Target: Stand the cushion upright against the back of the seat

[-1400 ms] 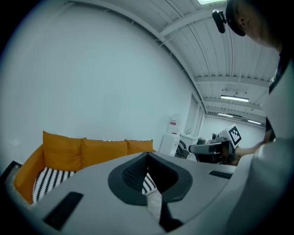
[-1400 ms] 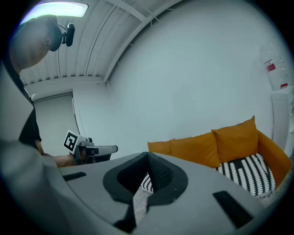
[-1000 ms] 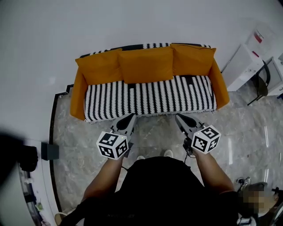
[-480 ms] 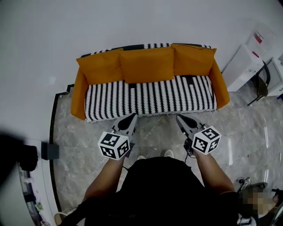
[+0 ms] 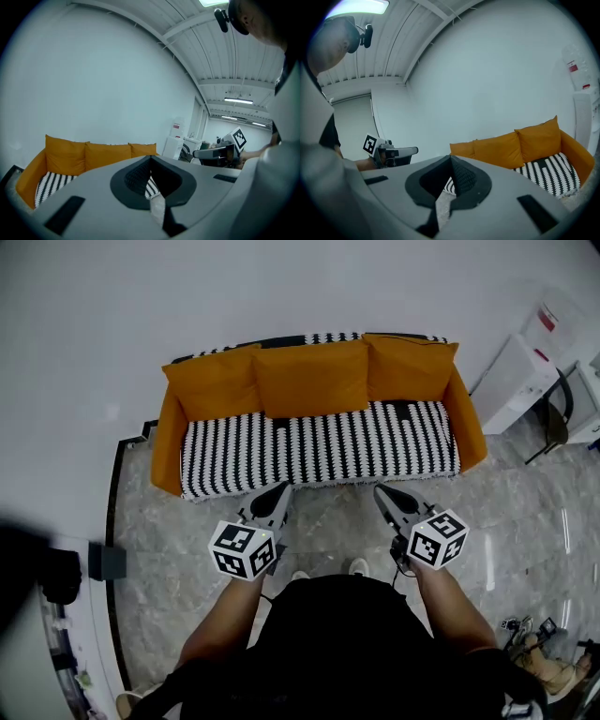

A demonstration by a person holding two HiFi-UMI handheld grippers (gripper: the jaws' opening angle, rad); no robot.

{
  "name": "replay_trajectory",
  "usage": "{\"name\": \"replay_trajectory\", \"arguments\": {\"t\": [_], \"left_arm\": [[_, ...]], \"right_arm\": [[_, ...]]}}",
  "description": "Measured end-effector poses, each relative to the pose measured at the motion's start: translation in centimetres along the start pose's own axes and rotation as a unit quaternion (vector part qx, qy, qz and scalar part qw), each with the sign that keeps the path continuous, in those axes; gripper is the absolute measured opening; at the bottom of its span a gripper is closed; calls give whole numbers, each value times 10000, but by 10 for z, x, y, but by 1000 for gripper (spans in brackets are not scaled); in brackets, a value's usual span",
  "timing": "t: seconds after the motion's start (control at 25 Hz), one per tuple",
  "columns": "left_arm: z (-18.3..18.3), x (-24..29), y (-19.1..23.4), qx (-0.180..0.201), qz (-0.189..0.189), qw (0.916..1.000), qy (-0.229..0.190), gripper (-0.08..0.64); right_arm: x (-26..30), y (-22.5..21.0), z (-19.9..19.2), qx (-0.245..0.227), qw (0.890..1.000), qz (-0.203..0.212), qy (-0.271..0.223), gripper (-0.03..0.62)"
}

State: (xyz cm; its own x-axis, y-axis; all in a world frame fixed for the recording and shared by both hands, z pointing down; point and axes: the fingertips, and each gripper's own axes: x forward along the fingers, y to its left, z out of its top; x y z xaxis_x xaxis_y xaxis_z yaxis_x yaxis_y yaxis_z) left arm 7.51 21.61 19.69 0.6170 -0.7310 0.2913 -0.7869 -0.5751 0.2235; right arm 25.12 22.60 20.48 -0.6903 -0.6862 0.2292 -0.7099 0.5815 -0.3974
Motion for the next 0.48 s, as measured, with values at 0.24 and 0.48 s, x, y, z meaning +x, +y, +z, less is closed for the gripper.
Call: {"name": "replay_trajectory", "arguments": {"t": [0.24, 0.48], "left_arm": [[1, 0, 0, 18, 3, 10000, -15, 16], [2, 0, -3, 61, -26, 10000, -10, 15]], "right_arm": [[-2, -1, 2, -20, 10000, 27, 30, 35], [-2, -1, 4, -71, 10000, 19, 25, 35]]}}
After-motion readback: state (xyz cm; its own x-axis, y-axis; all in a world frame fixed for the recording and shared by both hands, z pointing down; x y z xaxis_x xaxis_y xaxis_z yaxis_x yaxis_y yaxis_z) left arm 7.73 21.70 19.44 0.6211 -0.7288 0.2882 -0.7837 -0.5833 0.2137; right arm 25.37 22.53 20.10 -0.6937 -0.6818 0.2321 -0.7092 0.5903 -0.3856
